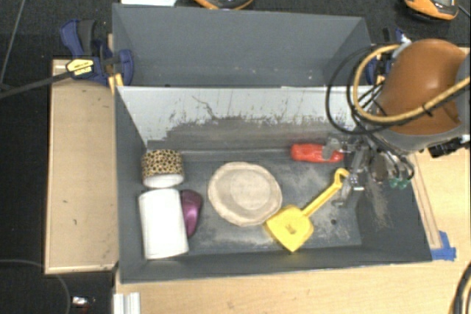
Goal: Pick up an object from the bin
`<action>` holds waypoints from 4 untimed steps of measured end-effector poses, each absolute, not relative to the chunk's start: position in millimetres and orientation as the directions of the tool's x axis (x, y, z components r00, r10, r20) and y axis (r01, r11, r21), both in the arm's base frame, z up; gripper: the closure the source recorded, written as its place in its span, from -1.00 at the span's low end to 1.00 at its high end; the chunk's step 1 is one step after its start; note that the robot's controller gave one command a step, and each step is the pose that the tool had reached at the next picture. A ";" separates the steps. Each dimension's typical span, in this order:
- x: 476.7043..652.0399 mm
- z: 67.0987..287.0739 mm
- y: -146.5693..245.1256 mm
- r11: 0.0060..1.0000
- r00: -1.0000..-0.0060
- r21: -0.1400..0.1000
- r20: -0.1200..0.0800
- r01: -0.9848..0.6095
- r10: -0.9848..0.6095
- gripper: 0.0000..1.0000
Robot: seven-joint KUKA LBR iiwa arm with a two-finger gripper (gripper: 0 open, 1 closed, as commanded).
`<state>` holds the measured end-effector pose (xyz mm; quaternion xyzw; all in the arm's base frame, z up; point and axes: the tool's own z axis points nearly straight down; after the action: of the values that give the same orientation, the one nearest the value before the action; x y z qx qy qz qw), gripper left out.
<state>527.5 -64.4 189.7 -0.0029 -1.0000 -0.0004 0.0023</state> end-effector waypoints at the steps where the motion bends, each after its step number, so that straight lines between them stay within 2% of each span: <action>1: 528.9 194.3 -64.1 1.000 -1.000 0.000 -0.003 0.002 0.002 -1.00; 2: 500.3 73.6 -6.4 0.896 -0.896 0.003 0.002 -0.443 -0.443 -1.00; 3: 530.7 123.8 -120.6 0.935 -0.935 -0.004 -0.006 -0.354 -0.354 -1.00; 4: 488.0 99.6 2.8 0.833 -0.833 0.013 0.001 -0.553 -0.553 -1.00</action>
Offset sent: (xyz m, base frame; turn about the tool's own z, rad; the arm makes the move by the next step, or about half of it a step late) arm -0.0282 0.0593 -0.1197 -0.4813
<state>488.0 2.8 99.6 0.2890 -0.9573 -0.0060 0.0023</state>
